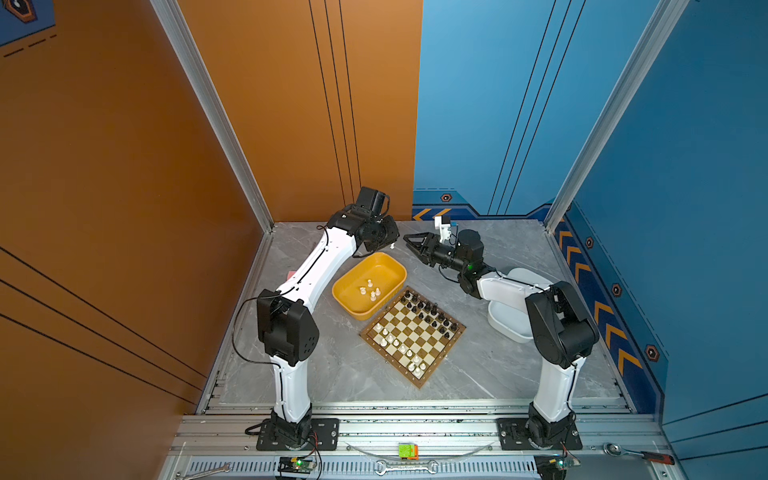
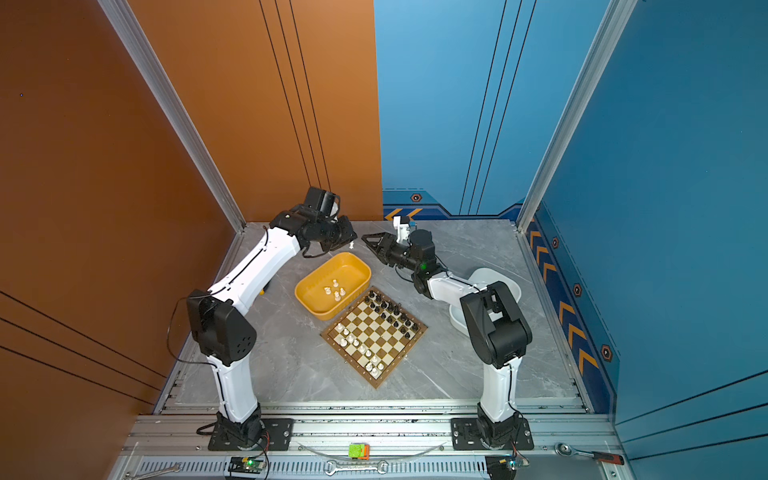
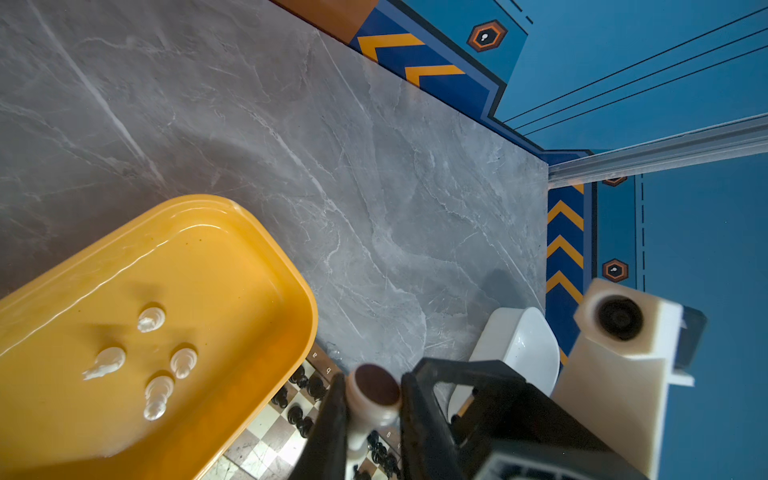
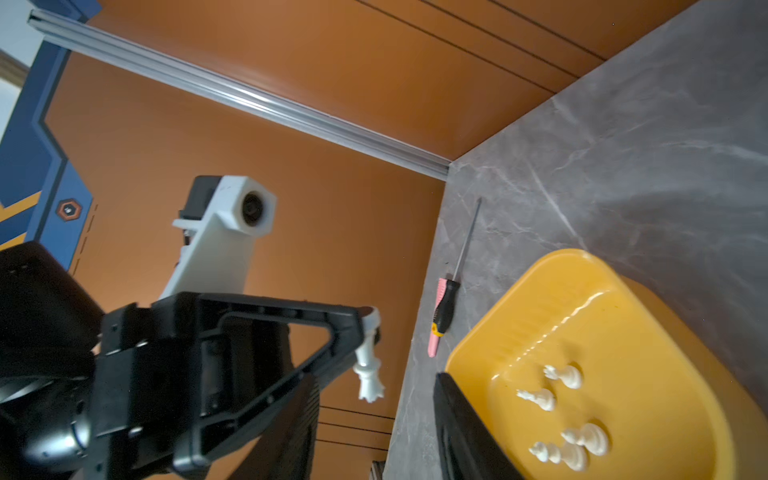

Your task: Set up the chess pieces on the board

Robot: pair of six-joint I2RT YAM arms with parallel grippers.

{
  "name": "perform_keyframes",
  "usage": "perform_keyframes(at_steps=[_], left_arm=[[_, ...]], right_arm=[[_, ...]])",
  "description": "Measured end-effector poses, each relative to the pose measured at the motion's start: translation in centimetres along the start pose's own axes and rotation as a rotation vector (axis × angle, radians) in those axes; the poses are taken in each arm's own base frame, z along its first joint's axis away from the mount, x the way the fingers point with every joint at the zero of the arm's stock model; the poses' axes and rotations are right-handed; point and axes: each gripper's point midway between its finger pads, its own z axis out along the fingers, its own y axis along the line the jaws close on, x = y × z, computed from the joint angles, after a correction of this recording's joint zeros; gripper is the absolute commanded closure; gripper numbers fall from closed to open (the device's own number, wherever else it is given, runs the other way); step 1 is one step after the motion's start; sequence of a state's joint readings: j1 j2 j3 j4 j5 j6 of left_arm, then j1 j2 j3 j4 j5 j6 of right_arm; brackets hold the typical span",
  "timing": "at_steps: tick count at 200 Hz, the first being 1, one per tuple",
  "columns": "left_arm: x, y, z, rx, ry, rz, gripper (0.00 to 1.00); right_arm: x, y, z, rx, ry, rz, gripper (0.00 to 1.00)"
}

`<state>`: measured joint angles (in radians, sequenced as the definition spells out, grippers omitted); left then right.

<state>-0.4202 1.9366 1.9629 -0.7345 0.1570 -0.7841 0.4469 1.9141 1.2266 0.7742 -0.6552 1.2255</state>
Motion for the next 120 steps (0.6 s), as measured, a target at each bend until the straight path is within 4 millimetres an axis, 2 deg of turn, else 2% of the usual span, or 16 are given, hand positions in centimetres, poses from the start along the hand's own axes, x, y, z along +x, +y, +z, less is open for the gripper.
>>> perform_keyframes(at_steps=[18, 38, 120], left_arm=[[-0.2, -0.1, 0.3, 0.008, -0.015, -0.010, 0.91], [-0.5, -0.2, 0.4, 0.012, -0.032, -0.024, 0.91], [-1.8, -1.2, 0.2, 0.046, -0.087, -0.061, 0.92]], right_arm=[[0.2, 1.6, 0.4, -0.045, 0.009, -0.010, 0.56], [0.5, 2.3, 0.6, -0.069, 0.025, -0.009, 0.57], [0.4, 1.6, 0.4, -0.063, 0.038, 0.012, 0.58]])
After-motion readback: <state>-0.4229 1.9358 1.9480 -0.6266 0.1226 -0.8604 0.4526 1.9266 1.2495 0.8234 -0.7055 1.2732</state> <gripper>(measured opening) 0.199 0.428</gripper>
